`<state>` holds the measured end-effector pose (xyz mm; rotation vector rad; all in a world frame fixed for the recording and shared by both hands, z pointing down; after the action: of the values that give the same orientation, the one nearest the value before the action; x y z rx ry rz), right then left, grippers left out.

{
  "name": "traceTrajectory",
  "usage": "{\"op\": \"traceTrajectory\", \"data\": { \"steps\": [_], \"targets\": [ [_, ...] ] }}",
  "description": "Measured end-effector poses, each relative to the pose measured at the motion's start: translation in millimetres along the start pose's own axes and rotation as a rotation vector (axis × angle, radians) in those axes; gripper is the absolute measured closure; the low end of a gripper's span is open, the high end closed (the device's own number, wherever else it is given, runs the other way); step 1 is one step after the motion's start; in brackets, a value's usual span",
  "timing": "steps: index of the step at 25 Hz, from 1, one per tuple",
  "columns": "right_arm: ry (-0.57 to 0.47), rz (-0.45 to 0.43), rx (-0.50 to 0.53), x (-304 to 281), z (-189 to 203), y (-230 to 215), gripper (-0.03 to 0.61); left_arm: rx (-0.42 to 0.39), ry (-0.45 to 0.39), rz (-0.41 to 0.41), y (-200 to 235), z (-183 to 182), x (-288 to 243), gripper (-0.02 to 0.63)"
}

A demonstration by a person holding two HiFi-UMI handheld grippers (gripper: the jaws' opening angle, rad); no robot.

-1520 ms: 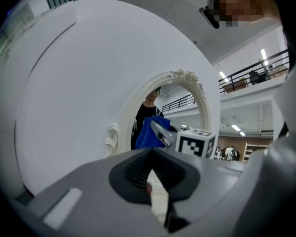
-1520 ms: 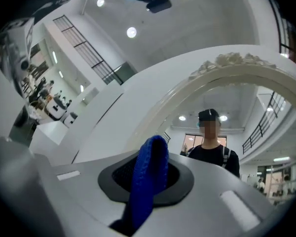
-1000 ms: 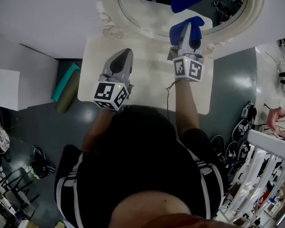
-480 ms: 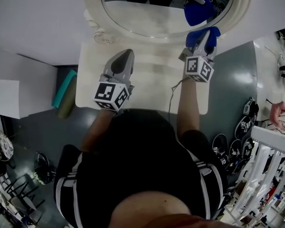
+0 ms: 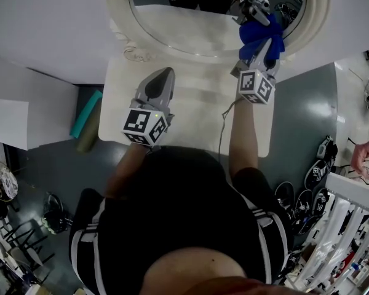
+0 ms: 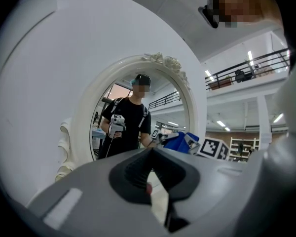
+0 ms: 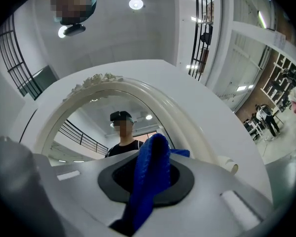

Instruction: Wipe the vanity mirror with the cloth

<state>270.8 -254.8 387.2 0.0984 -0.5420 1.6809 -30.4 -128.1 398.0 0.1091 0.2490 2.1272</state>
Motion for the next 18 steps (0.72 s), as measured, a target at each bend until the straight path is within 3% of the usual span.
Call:
{"op": "traceTrajectory", "data": {
  "steps": [9,18],
  "targets": [
    [-0.064,-0.01,-0.059,-19,0,5,0.538,0.012,0.006,-0.027,10,-1,-10,0.603],
    [-0.171,-0.064,-0.074,-30,-39,30,0.538,0.027,-0.004,-0.033,12,5,-7,0.603]
  ]
}}
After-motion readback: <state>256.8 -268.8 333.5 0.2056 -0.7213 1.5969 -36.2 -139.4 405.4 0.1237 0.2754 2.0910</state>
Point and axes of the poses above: the fingertips, and each gripper's own axes: x backward along the fingers, y to its left, z out of its underside, the point moved 4 cm from there along x, backward along the fingers, and after that the axes turned 6 degrees about z, right-handed, at the moved point
